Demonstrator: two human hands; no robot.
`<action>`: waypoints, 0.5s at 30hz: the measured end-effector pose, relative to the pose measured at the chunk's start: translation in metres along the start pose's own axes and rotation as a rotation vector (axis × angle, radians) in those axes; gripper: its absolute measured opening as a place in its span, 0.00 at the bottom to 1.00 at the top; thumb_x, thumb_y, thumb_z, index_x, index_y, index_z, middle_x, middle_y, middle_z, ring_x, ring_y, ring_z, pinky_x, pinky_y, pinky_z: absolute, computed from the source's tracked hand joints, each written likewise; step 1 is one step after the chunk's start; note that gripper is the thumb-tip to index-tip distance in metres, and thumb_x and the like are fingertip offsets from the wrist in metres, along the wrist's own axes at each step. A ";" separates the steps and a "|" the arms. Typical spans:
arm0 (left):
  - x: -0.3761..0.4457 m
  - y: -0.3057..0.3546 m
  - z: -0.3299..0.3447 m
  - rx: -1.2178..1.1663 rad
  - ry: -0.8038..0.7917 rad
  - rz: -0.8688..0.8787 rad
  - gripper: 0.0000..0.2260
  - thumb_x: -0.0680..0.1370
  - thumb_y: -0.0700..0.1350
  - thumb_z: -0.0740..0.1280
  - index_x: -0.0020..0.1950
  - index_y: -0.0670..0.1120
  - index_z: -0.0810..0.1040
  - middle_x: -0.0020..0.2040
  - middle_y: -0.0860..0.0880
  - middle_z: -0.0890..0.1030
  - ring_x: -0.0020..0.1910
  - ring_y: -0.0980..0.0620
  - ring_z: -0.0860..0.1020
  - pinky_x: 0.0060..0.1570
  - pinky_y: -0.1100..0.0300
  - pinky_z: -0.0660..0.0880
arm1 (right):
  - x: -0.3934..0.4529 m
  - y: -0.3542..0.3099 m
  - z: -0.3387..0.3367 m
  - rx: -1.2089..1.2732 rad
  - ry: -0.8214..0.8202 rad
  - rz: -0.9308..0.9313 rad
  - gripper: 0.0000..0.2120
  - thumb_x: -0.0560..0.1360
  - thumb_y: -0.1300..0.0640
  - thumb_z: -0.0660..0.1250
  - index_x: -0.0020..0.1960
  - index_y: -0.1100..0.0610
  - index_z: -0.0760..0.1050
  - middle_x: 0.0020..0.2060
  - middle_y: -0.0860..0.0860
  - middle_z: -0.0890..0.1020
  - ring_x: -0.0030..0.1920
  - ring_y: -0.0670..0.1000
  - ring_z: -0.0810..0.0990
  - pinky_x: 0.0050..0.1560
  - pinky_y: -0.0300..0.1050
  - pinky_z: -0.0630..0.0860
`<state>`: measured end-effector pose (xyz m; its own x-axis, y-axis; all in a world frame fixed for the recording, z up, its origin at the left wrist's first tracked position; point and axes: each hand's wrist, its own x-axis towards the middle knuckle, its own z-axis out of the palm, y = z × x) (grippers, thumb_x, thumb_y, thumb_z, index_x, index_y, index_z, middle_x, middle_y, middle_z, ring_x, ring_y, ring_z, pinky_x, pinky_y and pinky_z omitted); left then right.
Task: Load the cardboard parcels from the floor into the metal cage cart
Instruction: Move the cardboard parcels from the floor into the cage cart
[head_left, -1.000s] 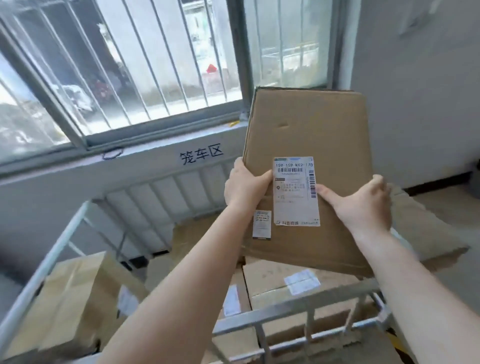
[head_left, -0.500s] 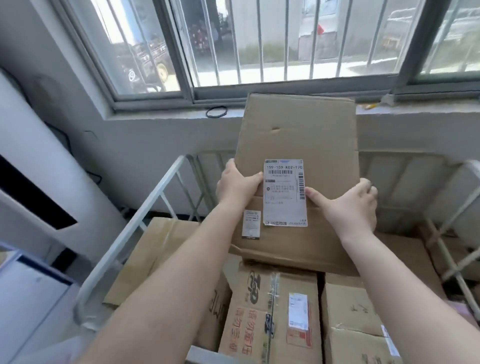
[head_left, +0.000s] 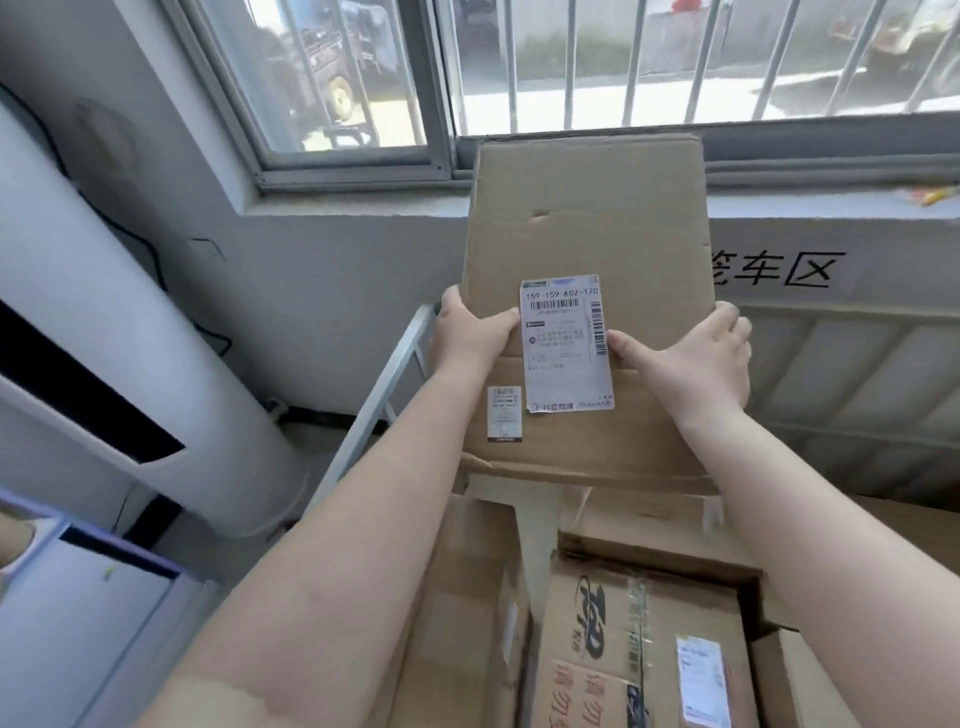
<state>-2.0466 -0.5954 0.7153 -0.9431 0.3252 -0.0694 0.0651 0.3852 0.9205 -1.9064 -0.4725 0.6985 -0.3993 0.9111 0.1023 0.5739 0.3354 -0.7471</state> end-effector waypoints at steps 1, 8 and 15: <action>0.016 -0.006 -0.006 -0.001 -0.023 0.000 0.32 0.64 0.53 0.70 0.67 0.46 0.69 0.60 0.48 0.79 0.58 0.45 0.78 0.59 0.49 0.76 | 0.001 -0.007 0.015 -0.004 0.007 0.020 0.53 0.63 0.35 0.73 0.72 0.66 0.55 0.69 0.61 0.63 0.70 0.61 0.63 0.65 0.55 0.65; 0.112 -0.072 -0.028 0.068 -0.141 -0.077 0.27 0.71 0.48 0.71 0.67 0.46 0.68 0.62 0.48 0.78 0.61 0.45 0.76 0.62 0.49 0.74 | 0.010 -0.028 0.119 -0.064 -0.052 0.154 0.49 0.64 0.37 0.74 0.71 0.66 0.57 0.67 0.60 0.66 0.68 0.61 0.66 0.63 0.53 0.67; 0.162 -0.156 -0.010 0.157 -0.219 -0.254 0.35 0.64 0.58 0.73 0.67 0.48 0.68 0.63 0.49 0.77 0.61 0.44 0.76 0.59 0.47 0.75 | 0.021 -0.001 0.204 -0.159 -0.176 0.286 0.47 0.62 0.36 0.74 0.67 0.65 0.61 0.64 0.59 0.68 0.66 0.60 0.67 0.59 0.53 0.70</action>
<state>-2.2133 -0.6116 0.5639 -0.8448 0.3727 -0.3839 -0.0964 0.5997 0.7944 -2.0607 -0.5027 0.5675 -0.3151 0.9230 -0.2207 0.7783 0.1183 -0.6166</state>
